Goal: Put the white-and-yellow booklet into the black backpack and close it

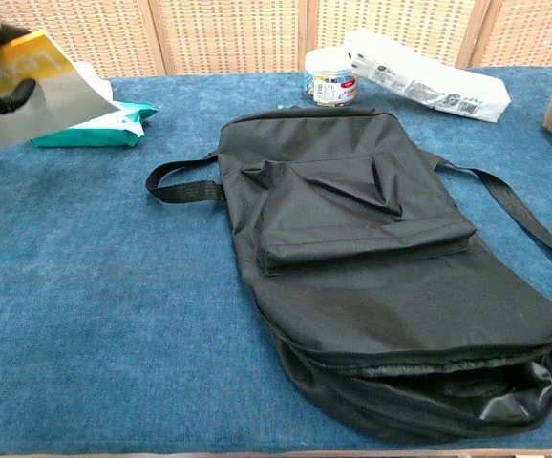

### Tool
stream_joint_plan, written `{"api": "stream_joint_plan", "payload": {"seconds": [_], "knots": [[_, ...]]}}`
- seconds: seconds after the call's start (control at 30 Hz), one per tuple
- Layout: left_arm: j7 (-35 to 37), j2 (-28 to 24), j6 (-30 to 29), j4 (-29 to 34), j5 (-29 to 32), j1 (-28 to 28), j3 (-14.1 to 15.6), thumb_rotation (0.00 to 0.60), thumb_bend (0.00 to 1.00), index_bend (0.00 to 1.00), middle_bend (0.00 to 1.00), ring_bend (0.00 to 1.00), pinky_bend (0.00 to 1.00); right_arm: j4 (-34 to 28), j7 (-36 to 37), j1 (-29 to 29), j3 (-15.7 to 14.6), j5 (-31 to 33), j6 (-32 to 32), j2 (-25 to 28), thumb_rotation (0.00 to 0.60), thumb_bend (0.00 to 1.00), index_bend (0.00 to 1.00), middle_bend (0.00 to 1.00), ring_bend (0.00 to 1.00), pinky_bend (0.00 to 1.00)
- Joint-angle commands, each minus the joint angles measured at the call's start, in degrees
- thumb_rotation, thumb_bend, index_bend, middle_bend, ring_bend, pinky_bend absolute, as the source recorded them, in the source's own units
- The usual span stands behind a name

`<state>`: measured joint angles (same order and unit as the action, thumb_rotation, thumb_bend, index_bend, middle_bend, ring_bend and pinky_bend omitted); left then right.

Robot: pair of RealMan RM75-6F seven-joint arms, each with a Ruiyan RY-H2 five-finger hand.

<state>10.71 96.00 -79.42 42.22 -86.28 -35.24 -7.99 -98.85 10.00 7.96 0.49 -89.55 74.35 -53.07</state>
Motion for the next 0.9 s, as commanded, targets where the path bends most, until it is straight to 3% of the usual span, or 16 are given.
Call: {"api": "stream_joint_plan", "payload": {"seconds": [0.03,0.57,0.9], "knots": [[-0.3,-6.6,-2.6,7.7,-3.2,-0.2,0.9,0.600,0.55,0.82,0.71,0.59,0.65,-1.1,1.1,1.0,-0.9,-1.7,-1.3,0.9,0.600,0.00,0.00,0.00,0.00,0.00],[-2.1,-16.7,-8.5,19.9,-10.7,-0.3,3.0,0.600,0.55,0.82,0.71,0.59,0.65,-4.2,-1.0,7.4,-5.1,-11.6,-10.2,0.6,0.600,0.00,0.00,0.00,0.00,0.00],[-1.6,-16.6,-9.3,19.5,-10.8,1.0,3.5,0.600,0.55,0.82,0.71,0.59,0.65,-2.3,-3.1,12.4,-5.0,-16.7,-14.2,-7.9,0.600,0.00,0.01,0.00,0.00,0.00]]}}
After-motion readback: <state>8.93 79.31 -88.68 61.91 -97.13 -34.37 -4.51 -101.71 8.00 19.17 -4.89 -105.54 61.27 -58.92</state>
